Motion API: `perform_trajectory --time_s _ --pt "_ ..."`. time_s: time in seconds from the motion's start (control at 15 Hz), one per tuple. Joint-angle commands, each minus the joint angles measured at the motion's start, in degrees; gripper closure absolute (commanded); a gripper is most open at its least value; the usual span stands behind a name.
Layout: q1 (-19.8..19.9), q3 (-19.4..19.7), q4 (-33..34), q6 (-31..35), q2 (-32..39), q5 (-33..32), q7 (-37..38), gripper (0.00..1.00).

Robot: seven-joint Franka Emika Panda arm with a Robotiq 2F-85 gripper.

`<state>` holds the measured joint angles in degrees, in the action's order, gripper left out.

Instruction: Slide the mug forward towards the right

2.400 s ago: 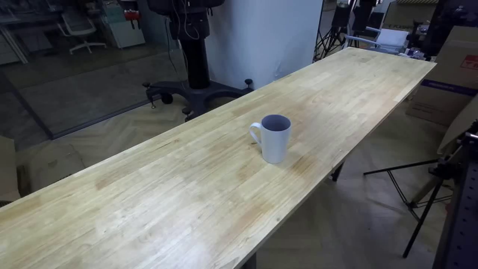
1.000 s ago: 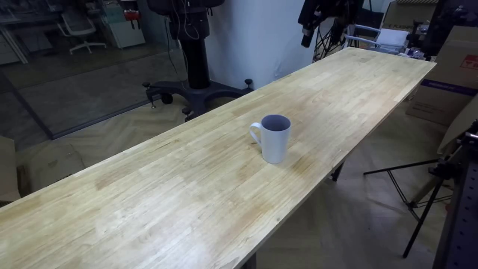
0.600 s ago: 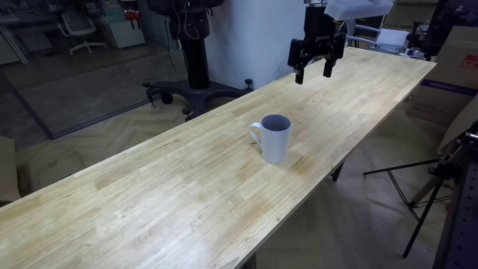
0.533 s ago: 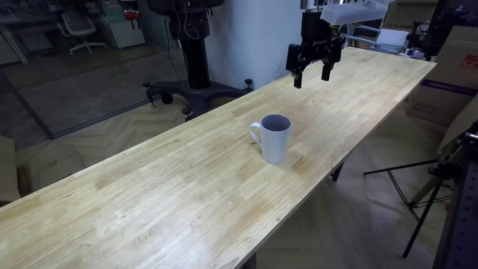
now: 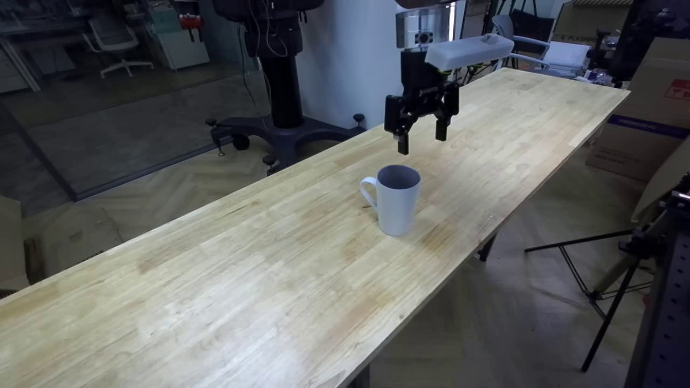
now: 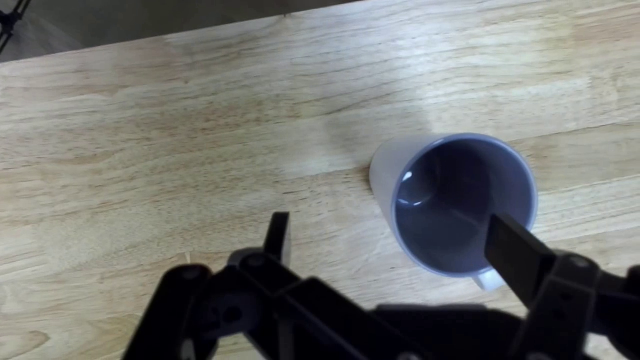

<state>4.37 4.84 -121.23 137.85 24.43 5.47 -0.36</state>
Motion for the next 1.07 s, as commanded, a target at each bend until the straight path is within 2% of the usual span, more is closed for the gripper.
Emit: perform_trajectory --time_s 0.0,0.13,0.33,0.67,0.93,1.0 --pt "-1.07 0.98 -1.00 2.90 -0.05 -3.81 2.29 0.00" --pt "-2.70 1.99 -2.21 7.31 0.46 -8.39 3.93 0.00" --pt "-3.85 2.23 -3.12 10.96 1.71 -11.44 4.93 0.00" --pt "-4.31 1.05 -4.34 17.00 3.44 -11.08 2.90 0.00" --pt "-1.91 -2.08 -5.24 20.39 4.49 -8.66 -1.64 0.00" --pt "-1.33 -2.88 -5.51 21.03 4.71 -8.20 -2.72 0.25"
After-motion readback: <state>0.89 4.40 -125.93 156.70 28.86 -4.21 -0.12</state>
